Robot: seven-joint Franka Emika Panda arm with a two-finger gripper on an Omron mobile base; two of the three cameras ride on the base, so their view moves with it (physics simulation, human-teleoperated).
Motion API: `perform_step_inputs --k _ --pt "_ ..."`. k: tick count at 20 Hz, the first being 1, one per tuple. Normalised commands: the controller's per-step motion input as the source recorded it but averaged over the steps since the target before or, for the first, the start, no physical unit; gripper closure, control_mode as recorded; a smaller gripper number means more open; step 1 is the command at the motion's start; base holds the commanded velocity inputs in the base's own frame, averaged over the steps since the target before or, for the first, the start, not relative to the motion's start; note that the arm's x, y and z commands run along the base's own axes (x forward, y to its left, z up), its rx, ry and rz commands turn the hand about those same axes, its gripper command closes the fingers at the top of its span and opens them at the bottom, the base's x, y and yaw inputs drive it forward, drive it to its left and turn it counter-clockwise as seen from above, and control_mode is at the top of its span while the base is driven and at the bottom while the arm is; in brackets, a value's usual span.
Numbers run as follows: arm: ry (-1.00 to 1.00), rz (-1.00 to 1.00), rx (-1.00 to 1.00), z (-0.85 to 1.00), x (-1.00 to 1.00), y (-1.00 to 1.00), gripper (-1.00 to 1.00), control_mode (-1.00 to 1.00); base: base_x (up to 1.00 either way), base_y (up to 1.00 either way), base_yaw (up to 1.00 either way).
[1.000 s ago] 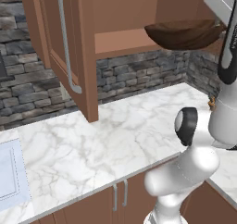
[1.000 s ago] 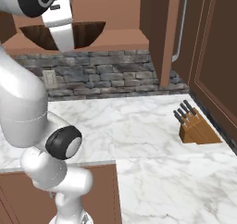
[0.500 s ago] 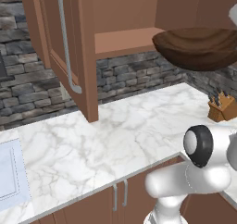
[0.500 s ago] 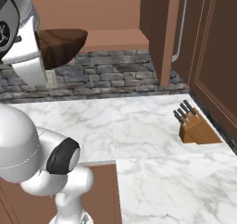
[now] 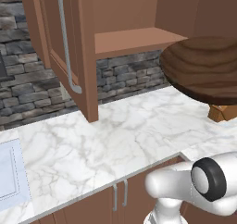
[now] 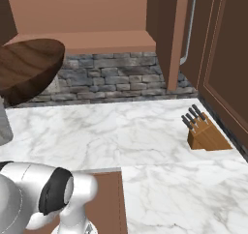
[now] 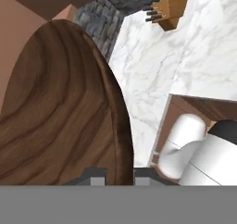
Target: Move the bowls from the cabinet to the plates on the dining table.
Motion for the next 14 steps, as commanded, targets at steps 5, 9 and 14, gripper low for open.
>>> perform_step_inputs --k 5,9,14 --pt "-0.06 -0.08 0.03 -0.24 -0.34 0.18 1.0 -1.0 0.0 0.0 0.0" --pt "0.08 -0.16 0.02 -0.4 -0.06 -0.07 1.0 -1.0 0.0 0.0 0.0" --pt "0.19 -0.19 0.08 -0.93 0.02 -0.17 1.0 -1.0 0.0 0.0 0.0"
